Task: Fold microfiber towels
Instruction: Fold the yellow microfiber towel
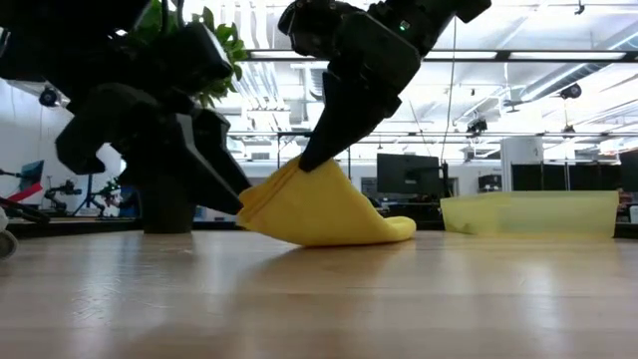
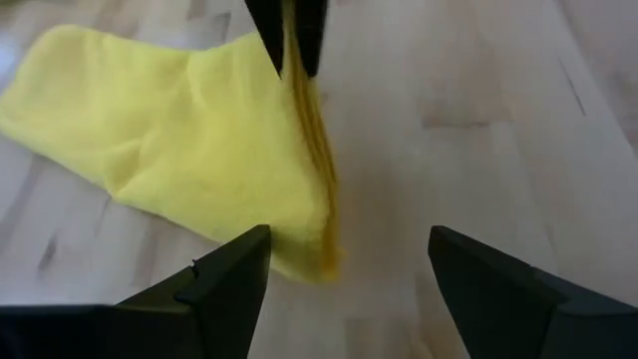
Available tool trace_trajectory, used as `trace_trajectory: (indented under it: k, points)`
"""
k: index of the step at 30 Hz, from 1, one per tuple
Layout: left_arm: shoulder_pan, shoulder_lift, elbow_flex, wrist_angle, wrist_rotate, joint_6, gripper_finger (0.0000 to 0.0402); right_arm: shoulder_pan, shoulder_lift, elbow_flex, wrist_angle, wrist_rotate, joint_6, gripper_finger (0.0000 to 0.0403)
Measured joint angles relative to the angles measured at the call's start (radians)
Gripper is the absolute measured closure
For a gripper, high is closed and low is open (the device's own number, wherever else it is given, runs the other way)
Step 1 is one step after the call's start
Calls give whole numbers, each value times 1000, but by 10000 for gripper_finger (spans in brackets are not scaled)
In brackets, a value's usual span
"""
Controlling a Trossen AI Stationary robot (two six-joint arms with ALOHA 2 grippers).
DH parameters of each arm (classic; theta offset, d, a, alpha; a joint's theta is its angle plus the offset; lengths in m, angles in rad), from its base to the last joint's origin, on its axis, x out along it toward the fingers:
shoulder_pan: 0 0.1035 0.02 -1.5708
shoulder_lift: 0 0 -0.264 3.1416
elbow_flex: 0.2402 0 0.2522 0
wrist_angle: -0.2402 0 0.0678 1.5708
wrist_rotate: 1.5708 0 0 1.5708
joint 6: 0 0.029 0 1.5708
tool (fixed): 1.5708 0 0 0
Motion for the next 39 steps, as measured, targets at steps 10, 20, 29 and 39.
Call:
trace_trajectory:
  k: [10, 20, 29, 39]
  points:
    - [4, 37, -3, 119, -46, 128, 160, -3, -4, -2, 50, 1, 22, 391]
    - [5, 89, 8, 122, -191, 134, 192, -11, -4, -2, 56, 1, 39, 391]
    - [8, 87, 10, 121, -123, 138, 372, -13, -4, -2, 55, 1, 48, 391]
    - [12, 77, 16, 81, -101, 184, 399, -13, -16, -2, 50, -8, 24, 383]
